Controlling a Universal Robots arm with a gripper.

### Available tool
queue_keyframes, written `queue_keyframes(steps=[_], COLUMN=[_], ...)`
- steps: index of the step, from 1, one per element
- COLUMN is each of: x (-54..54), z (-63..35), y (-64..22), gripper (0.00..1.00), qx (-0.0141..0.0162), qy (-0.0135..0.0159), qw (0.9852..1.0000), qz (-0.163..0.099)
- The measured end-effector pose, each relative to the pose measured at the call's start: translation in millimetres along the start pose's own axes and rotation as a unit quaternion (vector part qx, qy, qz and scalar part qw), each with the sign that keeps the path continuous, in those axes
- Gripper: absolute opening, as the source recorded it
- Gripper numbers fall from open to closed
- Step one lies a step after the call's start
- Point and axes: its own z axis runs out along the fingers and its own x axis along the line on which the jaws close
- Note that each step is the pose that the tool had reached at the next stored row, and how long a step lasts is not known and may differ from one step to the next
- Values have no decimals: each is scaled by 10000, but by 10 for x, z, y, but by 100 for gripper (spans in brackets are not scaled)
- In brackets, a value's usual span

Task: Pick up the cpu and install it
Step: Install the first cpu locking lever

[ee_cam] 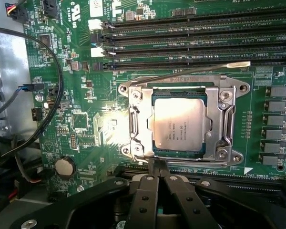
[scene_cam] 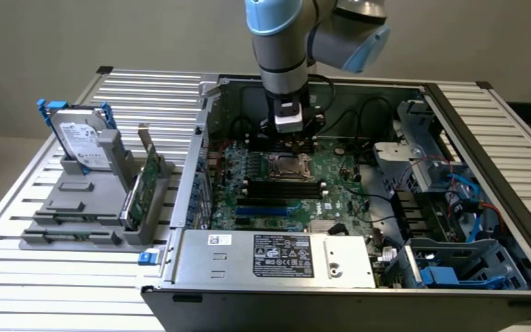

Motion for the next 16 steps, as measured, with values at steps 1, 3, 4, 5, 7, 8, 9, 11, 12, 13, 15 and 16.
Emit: queue_keyframes(steps=[1, 3, 4, 5, 7, 8, 9, 11, 12, 13, 15, 16], x=[1, 3, 4, 4, 5, 5, 6, 8, 13, 19, 30, 36], z=[1, 4, 7, 7, 10, 10, 11, 2, -12, -40, -94, -120], y=[1, 0, 0, 1, 1, 2, 1, 0, -4, -5, -9, -12], gripper=[11, 11, 11, 11, 11, 11, 11, 11, 11, 11, 11, 11], qx=[11, 36, 49, 58, 78, 86, 92, 98, 104, 102, 103, 106], qy=[-1, -1, -2, -3, -3, -4, -3, -1, 1, -4, -11, -14], qw=[10000, 10000, 10000, 10000, 10000, 10000, 10000, 9999, 9999, 9999, 9999, 9999], qz=[3, 10, 13, 16, 21, 24, 26, 34, 39, 43, 52, 56])
